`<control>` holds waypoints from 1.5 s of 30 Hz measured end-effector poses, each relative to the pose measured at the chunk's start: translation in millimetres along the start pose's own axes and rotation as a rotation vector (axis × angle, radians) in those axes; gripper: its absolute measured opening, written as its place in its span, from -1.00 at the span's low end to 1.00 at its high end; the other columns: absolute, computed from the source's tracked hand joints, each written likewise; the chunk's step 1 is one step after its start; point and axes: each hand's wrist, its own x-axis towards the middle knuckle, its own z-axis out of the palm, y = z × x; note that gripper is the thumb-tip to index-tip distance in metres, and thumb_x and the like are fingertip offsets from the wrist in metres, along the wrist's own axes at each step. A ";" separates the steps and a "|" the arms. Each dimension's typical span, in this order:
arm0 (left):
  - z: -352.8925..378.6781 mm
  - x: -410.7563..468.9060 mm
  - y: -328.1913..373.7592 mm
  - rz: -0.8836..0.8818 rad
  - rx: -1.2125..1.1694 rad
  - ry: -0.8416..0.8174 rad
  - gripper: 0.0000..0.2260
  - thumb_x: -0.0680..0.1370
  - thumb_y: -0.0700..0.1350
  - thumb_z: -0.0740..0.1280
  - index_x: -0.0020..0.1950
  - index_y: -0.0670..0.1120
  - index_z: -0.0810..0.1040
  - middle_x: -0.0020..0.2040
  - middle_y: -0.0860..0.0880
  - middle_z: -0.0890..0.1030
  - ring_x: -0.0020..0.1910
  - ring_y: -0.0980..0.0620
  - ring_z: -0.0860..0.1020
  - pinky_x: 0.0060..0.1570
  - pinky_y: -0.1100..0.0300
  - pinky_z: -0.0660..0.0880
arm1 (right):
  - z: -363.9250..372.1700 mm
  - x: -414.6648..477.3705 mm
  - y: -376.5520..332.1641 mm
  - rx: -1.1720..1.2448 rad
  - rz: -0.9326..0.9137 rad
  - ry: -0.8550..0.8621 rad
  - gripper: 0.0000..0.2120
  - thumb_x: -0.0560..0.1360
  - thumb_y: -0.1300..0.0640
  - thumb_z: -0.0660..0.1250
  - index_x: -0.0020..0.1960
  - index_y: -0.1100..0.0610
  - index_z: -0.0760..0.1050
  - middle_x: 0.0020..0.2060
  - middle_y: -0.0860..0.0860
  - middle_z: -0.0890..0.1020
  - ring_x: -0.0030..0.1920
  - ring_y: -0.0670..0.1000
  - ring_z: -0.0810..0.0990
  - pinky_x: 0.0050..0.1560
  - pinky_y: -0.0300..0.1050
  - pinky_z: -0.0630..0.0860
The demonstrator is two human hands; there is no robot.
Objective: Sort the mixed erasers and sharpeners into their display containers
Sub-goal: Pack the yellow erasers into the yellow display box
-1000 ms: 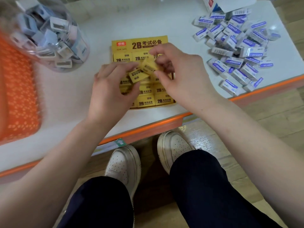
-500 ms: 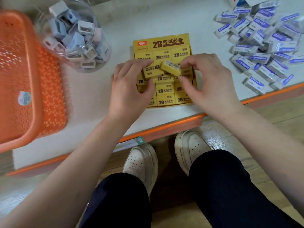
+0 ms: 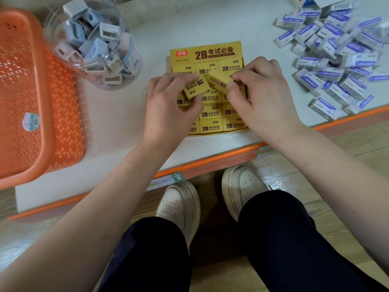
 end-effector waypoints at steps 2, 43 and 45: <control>-1.8 0.8 0.3 -0.005 -0.004 -0.013 -0.70 0.48 -0.06 0.34 0.21 -0.03 0.58 0.05 0.14 0.46 0.09 0.09 0.38 0.07 0.28 0.32 | -1.2 4.0 3.4 0.004 0.056 0.002 -0.70 0.52 0.00 0.20 0.04 0.19 0.56 -0.08 0.07 0.51 0.02 0.11 0.45 -0.05 -0.16 0.32; -14.0 -3.3 -4.5 0.030 0.051 -0.126 -0.50 0.38 0.23 0.28 0.25 0.04 0.48 -0.13 0.12 0.42 -0.04 0.09 0.35 0.03 0.19 0.24 | -2.2 19.7 6.4 -0.193 -0.154 -0.182 -0.64 0.47 -0.04 0.31 0.23 0.04 0.49 0.23 0.14 0.42 0.20 0.23 0.36 0.09 0.15 0.33; -16.5 -5.5 -4.0 0.035 0.016 -0.154 -0.47 0.39 0.22 0.26 0.31 0.03 0.44 -0.04 0.13 0.42 0.03 0.08 0.35 0.09 0.17 0.25 | -0.8 15.7 3.8 -0.174 -0.147 -0.153 -0.60 0.47 -0.06 0.31 0.26 0.05 0.47 0.25 0.10 0.42 0.22 0.21 0.35 0.12 0.12 0.32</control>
